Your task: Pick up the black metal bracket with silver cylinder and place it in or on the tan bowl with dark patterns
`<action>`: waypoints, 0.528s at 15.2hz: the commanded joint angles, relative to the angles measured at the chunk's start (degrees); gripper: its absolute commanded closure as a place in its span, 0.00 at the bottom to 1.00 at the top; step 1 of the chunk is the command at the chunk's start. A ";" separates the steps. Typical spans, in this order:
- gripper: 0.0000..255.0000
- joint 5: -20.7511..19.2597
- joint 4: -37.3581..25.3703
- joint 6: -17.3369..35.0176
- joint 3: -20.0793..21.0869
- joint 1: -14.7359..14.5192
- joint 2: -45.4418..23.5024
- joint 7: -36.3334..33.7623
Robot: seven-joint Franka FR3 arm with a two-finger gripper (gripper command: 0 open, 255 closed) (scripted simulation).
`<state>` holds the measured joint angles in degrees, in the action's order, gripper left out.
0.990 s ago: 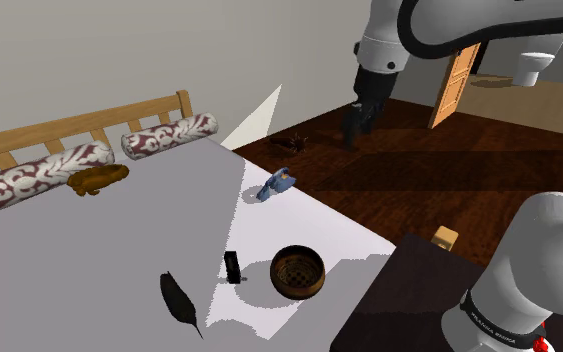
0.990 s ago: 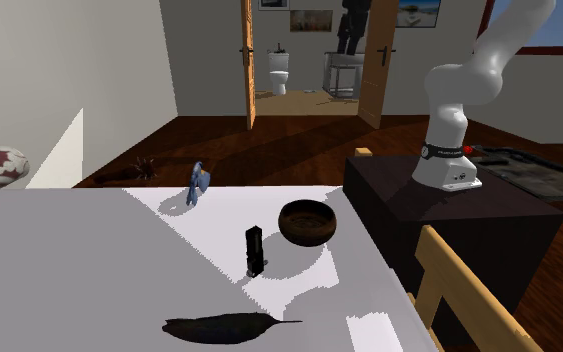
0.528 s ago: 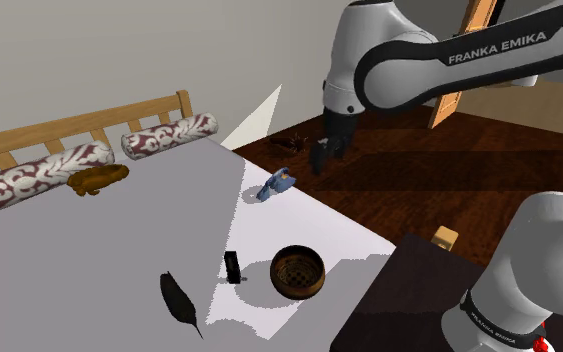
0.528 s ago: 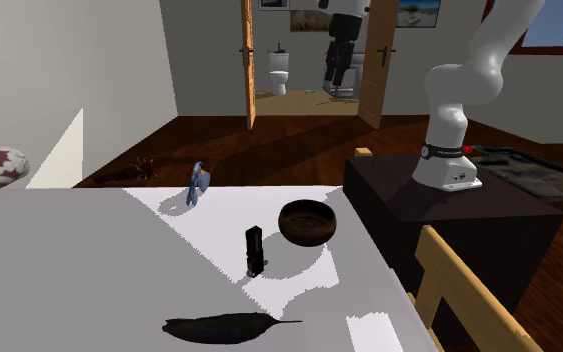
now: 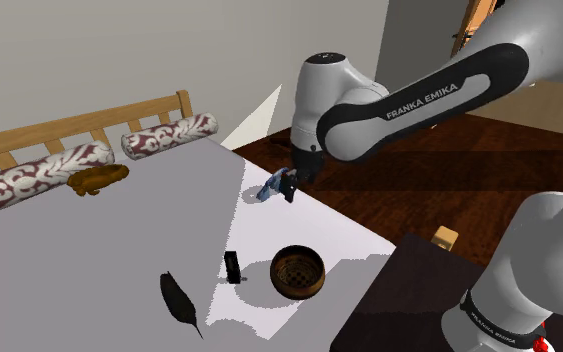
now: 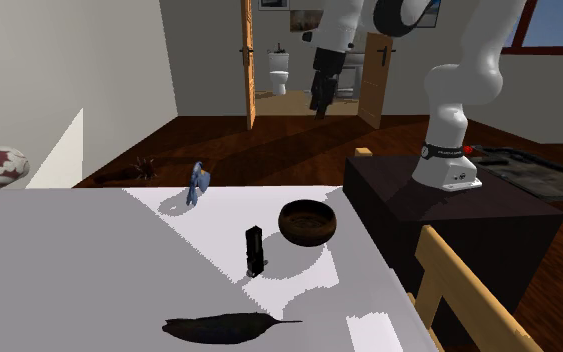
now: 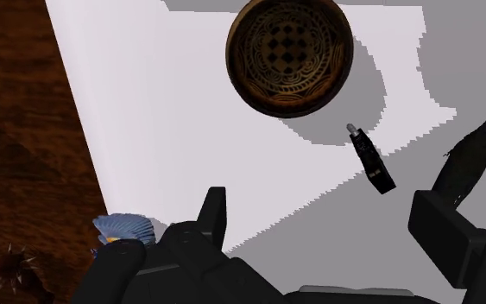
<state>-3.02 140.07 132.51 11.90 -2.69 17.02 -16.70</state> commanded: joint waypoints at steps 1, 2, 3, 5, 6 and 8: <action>0.00 -1.61 -0.76 3.83 1.55 0.20 -4.49 -2.82; 0.00 -2.63 -1.39 5.32 2.20 0.35 -6.64 -4.22; 0.00 -3.79 -2.12 6.74 2.80 0.48 -8.83 -5.70; 0.00 -6.58 -3.84 9.31 3.78 0.62 -13.33 -8.92; 0.00 -8.17 -4.85 10.45 4.13 0.60 -15.61 -10.65; 0.00 -11.64 -7.13 12.42 4.46 0.25 -20.25 -14.25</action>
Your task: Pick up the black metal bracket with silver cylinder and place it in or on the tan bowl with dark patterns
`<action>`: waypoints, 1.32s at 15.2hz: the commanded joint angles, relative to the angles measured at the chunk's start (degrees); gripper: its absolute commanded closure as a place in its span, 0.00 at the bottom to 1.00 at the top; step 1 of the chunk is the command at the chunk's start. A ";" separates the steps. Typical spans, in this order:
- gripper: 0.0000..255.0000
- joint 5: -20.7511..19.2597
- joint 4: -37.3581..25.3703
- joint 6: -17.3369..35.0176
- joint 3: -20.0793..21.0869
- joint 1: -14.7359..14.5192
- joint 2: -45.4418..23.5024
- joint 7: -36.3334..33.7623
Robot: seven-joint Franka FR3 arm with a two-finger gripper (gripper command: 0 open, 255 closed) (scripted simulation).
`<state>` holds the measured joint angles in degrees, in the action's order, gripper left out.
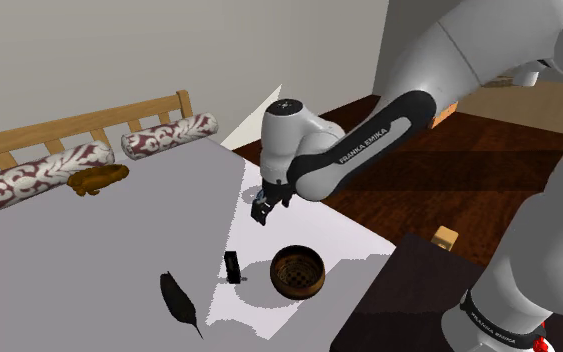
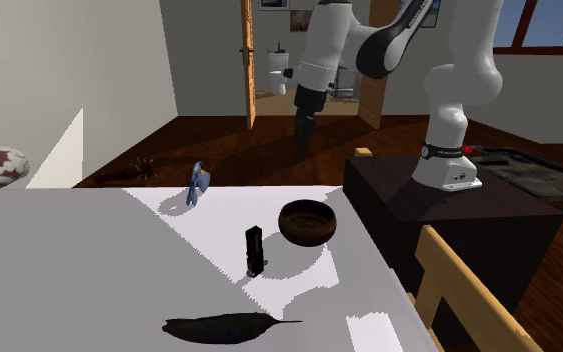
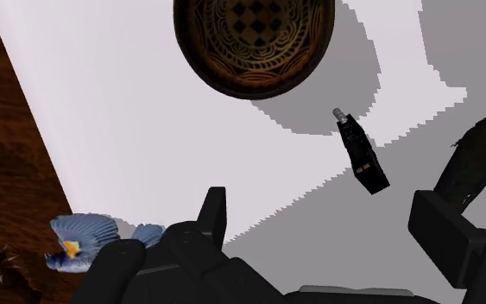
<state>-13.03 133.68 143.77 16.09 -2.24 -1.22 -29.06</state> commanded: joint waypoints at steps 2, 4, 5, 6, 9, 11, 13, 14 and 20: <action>0.00 -5.26 -3.38 2.73 0.10 -0.98 -6.68 -5.52; 0.00 -8.73 -6.35 3.93 -0.52 -2.16 -11.32 -8.95; 0.00 -10.32 -7.96 4.41 -1.00 -2.92 -13.62 -10.53; 0.00 -11.79 -9.64 4.83 -1.52 -3.71 -15.90 -12.00; 0.00 -15.38 -15.10 5.73 -3.32 -6.34 -22.67 -15.72; 0.00 -17.13 -19.09 6.06 -4.50 -8.08 -27.14 -17.63; 0.00 -18.41 -23.37 6.18 -5.57 -9.73 -31.61 -19.12; 0.00 -18.89 -25.63 6.16 -6.07 -10.51 -33.86 -19.72; 0.00 -20.23 -31.78 7.24 -7.74 -12.22 -40.98 -20.96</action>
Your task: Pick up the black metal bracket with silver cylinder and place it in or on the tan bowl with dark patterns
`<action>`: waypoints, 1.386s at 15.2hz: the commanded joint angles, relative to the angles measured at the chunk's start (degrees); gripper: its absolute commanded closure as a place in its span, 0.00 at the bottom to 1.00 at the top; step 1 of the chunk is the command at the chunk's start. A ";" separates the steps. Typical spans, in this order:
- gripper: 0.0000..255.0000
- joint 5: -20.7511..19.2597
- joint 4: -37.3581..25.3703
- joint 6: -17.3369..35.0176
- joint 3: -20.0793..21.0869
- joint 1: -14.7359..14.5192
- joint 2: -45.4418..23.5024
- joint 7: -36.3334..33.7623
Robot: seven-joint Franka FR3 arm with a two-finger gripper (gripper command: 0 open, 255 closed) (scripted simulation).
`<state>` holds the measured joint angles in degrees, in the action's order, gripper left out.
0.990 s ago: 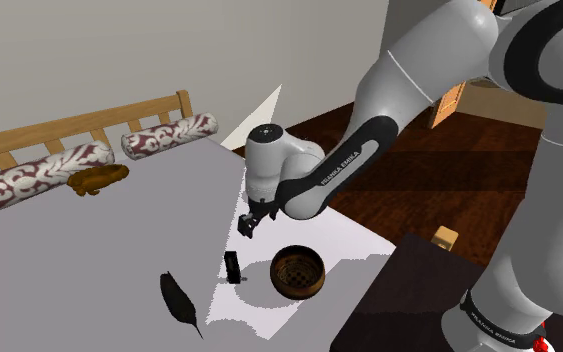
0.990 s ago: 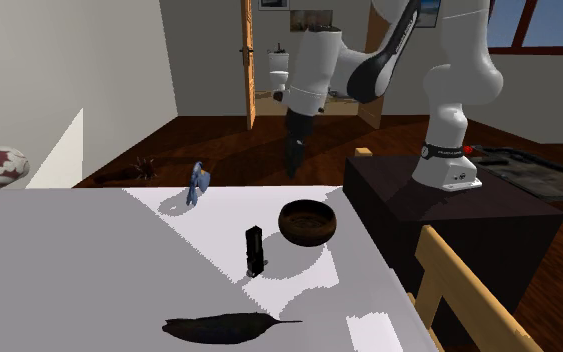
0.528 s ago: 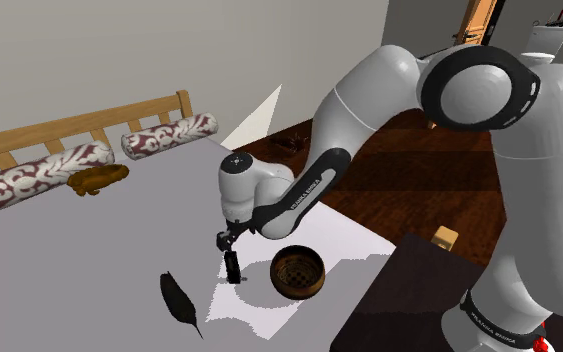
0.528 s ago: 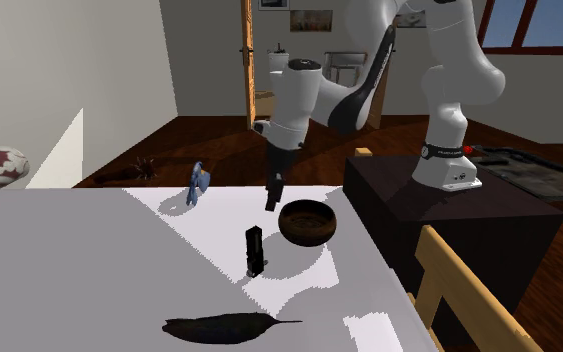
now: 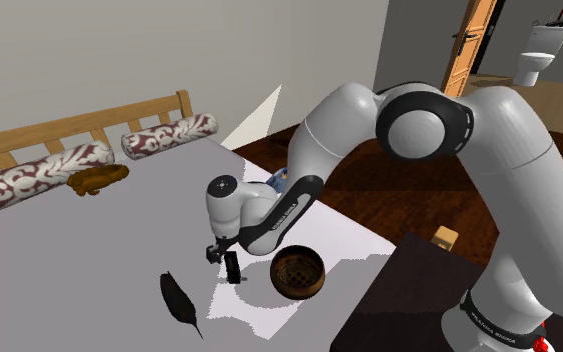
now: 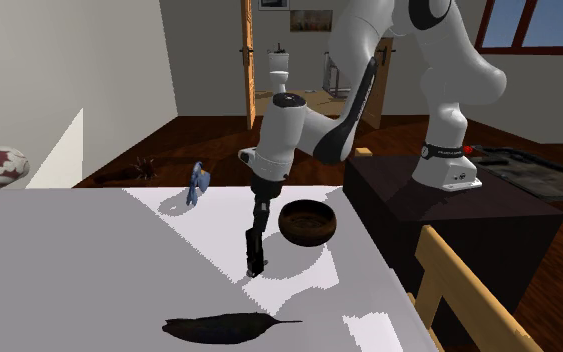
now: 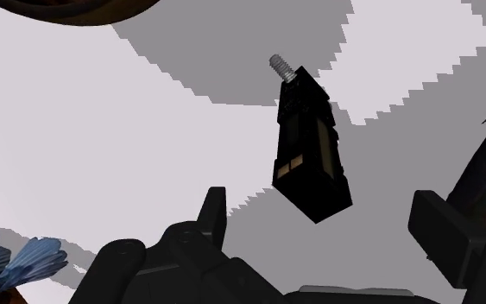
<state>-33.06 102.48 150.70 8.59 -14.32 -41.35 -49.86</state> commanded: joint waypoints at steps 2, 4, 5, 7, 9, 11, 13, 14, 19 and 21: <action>0.00 -0.50 -1.53 0.90 -0.64 -0.30 -2.33 -0.32; 0.00 -0.72 -2.32 1.35 -0.94 -0.42 -3.52 -0.43; 0.00 -0.72 -2.31 1.35 -0.95 -0.42 -3.52 -0.43; 0.00 -0.72 -2.32 1.35 -0.94 -0.42 -3.52 -0.43; 0.00 -0.72 -2.32 1.35 -0.94 -0.42 -3.52 -0.43; 0.00 -0.72 -2.31 1.35 -0.94 -0.42 -3.51 -0.43; 1.00 -0.72 -2.31 1.35 -0.94 -0.42 -3.51 -0.43; 1.00 -0.72 -2.31 1.35 -0.94 -0.42 -3.51 -0.43; 1.00 -0.70 -2.33 1.30 -0.93 -0.43 -3.50 -0.43; 1.00 -0.71 -2.26 1.33 -0.93 -0.44 -3.45 -0.46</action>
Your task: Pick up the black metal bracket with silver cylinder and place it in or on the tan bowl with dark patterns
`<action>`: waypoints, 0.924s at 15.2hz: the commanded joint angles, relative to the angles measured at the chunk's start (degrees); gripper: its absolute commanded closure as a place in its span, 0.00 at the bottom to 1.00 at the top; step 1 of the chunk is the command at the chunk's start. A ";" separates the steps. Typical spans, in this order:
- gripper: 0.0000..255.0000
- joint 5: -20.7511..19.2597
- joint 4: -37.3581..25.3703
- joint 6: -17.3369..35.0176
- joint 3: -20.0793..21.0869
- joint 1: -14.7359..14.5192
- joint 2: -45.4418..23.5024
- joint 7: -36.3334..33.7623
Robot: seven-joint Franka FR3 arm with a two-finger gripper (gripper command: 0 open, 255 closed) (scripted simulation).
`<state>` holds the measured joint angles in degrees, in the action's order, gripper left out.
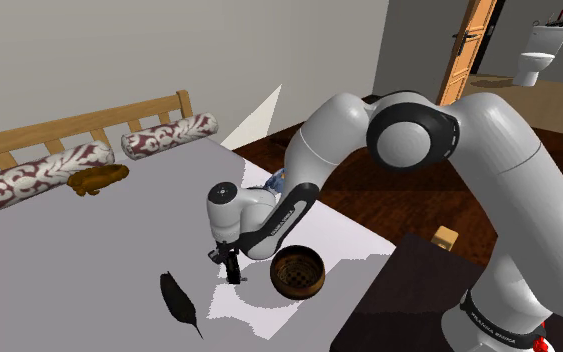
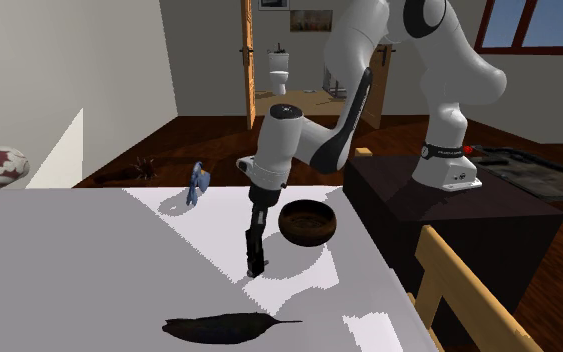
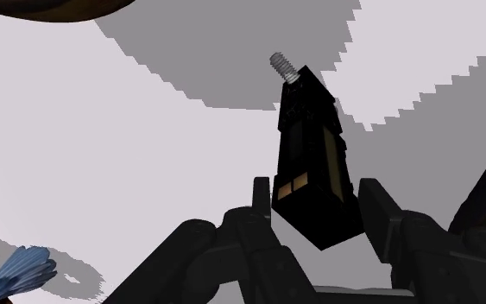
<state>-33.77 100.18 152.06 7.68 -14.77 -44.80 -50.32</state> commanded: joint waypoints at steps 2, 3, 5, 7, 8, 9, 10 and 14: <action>1.00 0.19 0.26 -0.39 0.19 0.20 0.57 0.26; 1.00 0.40 0.53 -0.77 0.43 0.37 1.21 0.50; 1.00 0.84 1.00 -1.58 0.90 0.70 2.47 1.00; 1.00 1.29 1.44 -2.40 1.38 1.04 3.72 1.50; 1.00 1.53 1.64 -2.81 1.62 1.20 4.33 1.76; 1.00 1.77 1.82 -3.24 1.85 1.37 4.93 2.02; 1.00 2.02 2.00 -3.66 2.09 1.53 5.53 2.29; 1.00 3.06 2.57 -5.42 3.02 2.16 7.87 3.37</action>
<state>-30.98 102.56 147.11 10.46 -12.77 -37.56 -47.22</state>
